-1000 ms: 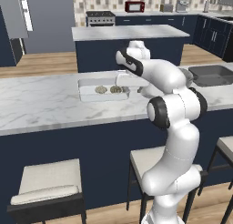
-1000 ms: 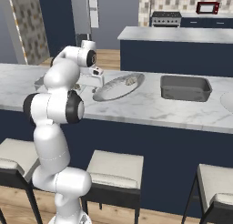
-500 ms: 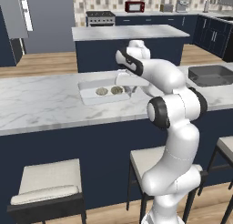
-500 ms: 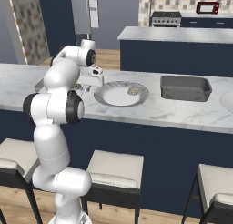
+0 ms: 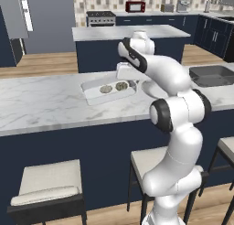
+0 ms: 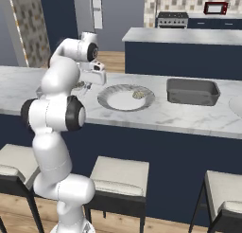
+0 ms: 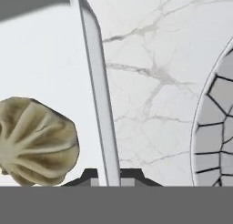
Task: Place two dumplings into each of the tupperware containers and then place the containers in the fridge.
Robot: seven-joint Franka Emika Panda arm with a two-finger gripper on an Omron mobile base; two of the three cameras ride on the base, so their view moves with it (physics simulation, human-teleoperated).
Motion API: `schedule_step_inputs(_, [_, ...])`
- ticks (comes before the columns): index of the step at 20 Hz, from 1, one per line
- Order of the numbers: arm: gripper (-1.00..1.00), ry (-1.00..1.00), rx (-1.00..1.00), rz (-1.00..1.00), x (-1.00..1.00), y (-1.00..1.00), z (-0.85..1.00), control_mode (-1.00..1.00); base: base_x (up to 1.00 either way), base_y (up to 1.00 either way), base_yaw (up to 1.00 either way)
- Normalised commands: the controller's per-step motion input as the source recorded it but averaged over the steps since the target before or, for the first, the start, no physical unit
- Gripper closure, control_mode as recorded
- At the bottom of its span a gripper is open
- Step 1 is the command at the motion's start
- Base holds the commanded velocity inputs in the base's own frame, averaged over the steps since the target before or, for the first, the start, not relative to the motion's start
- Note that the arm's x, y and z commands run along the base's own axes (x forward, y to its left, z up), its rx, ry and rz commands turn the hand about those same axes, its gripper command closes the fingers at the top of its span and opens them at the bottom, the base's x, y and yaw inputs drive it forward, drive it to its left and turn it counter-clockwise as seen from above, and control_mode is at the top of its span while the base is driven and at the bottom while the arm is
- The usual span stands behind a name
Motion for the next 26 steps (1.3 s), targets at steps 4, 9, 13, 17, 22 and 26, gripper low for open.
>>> schedule_step_inputs(4, [1.00, 0.03, 0.09, -0.13, -0.65, -0.03, 1.00, -1.00, 0.00, 0.00, 0.00])
schedule_step_inputs(9, [1.00, 0.13, 0.13, -0.39, -1.00, -0.67, 0.93, -1.00, 0.00, 0.00, 0.00])
schedule_step_inputs(13, [1.00, 0.07, 0.08, -0.44, -0.99, -0.81, 0.29, -1.00, 0.00, 0.00, 0.00])
schedule_step_inputs(17, [1.00, 0.00, 0.00, -0.33, -1.00, -0.38, 0.09, -1.00, 0.00, 0.00, 0.00])
schedule_step_inputs(22, [1.00, -0.05, -0.06, -0.05, -1.00, 0.14, 0.08, -1.00, 0.00, 0.00, 0.00])
schedule_step_inputs(26, [1.00, -0.17, -0.15, 0.00, -1.00, 0.29, 0.00, -1.00, 0.00, 0.00, 0.00])
